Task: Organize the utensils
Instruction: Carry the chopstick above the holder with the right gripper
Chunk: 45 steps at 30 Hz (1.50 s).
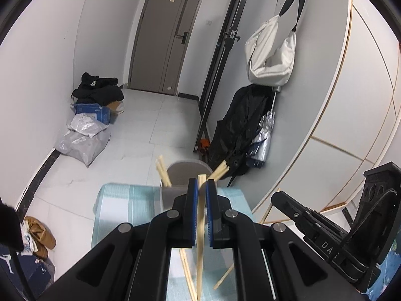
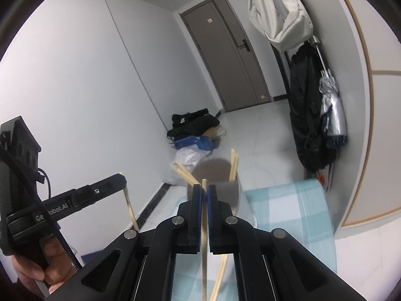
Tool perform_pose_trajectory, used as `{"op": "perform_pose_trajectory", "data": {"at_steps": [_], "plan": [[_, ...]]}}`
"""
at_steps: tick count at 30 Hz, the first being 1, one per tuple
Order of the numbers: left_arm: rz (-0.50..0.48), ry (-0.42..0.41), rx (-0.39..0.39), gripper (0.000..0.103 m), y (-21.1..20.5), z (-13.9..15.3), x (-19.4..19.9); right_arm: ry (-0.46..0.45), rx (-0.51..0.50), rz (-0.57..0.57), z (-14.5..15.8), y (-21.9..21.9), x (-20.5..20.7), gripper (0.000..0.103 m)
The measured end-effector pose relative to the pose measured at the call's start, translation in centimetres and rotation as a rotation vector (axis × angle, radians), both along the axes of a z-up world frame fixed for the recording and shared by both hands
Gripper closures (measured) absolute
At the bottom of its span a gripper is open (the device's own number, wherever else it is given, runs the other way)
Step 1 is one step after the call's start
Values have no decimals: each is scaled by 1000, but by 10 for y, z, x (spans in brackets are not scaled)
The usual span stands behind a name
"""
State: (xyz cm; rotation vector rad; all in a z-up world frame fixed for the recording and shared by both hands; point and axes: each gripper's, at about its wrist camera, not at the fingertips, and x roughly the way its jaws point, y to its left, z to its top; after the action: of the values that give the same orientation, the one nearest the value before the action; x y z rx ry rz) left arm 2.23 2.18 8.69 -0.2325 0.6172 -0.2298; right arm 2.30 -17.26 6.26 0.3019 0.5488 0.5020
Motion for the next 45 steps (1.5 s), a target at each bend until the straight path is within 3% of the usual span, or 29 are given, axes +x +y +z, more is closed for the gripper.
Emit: {"op": "perform_pose_trajectory", "data": {"at_steps": [14, 21, 26, 32, 38, 45], "plan": [[21, -86, -53, 100, 14, 46, 66, -75, 15, 22, 52, 9, 70, 100], [84, -141, -41, 100, 20, 50, 97, -120, 25, -4, 69, 13, 117, 100], [140, -170, -61, 100, 28, 42, 112, -141, 44, -24, 67, 15, 145, 100], [106, -265, -46, 100, 25, 22, 112, -157, 16, -67, 52, 19, 162, 100], [100, -244, -29, 100, 27, -1, 115, -209, -2, -28, 33, 28, 160, 99], [109, -256, 7, 100, 21, -4, 110, -221, -67, -11, 17, 34, 153, 99]]}}
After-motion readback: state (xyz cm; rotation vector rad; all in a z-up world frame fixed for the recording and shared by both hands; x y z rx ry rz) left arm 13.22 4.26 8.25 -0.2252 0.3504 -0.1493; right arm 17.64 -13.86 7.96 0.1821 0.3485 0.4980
